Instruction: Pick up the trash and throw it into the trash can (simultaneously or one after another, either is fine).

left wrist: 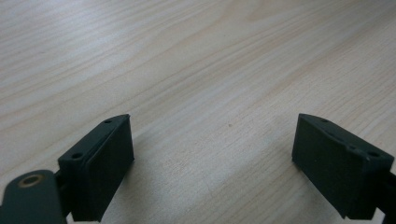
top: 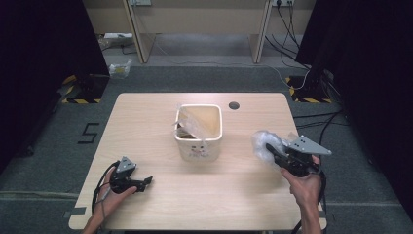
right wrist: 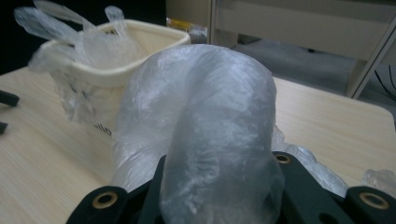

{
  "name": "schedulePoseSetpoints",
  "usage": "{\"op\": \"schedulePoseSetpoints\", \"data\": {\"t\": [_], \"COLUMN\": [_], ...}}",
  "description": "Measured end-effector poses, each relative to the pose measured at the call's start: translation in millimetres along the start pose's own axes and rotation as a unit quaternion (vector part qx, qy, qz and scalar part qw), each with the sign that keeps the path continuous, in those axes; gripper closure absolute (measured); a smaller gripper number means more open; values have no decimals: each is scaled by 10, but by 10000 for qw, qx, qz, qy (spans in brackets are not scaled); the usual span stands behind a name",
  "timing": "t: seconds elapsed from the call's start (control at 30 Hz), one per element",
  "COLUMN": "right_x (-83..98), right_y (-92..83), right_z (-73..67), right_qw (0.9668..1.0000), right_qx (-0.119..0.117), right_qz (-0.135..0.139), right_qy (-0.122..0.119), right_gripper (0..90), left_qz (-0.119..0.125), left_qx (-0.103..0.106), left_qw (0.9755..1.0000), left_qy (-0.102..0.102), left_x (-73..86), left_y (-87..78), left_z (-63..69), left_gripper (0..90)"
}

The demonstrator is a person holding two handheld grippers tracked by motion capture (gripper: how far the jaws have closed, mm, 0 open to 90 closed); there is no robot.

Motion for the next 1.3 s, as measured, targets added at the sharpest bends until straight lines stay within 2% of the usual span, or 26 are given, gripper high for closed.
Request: {"op": "schedulePoseSetpoints", "data": {"t": [0.23, 0.5, 0.63, 0.97, 1.1, 1.3], "right_x": [-268, -699, -960, -1466, -1608, -1797], "right_y": [-18, 116, 169, 265, 380, 539], "right_z": [-24, -134, -227, -508, -614, -749], "right_qw": [9995, 9976, 9952, 9871, 9840, 9799], "right_qx": [-164, -352, -470, -894, -1029, -1236], "right_qz": [257, 383, 485, 731, 721, 764], "right_qy": [-102, -454, -712, -1110, -1263, -1364], "right_gripper": [788, 788, 787, 787, 787, 788], "left_qz": [-6, 1, 1, -3, -3, -2], "left_qx": [-4, 2, 1, 0, 1, 1], "left_qw": [10000, 10000, 10000, 10000, 10000, 10000], "left_qy": [8, -1, -1, -1, -1, -1], "left_x": [0, 0, 0, 0, 0, 0], "left_y": [-1, 0, 0, -1, -1, -1], "left_z": [-1, 0, 0, 0, 0, 0], "left_gripper": [116, 116, 116, 115, 116, 116]}}
Point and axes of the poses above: each handheld gripper's, and its own axes: y roughly forward along the jaws, x roughly out of its underside, z roughly to its right, the point moved 2 cm from there along y, roughly forward along the jaws, and after that the axes turned 13 degrees about -y, right-handed, at the moved point
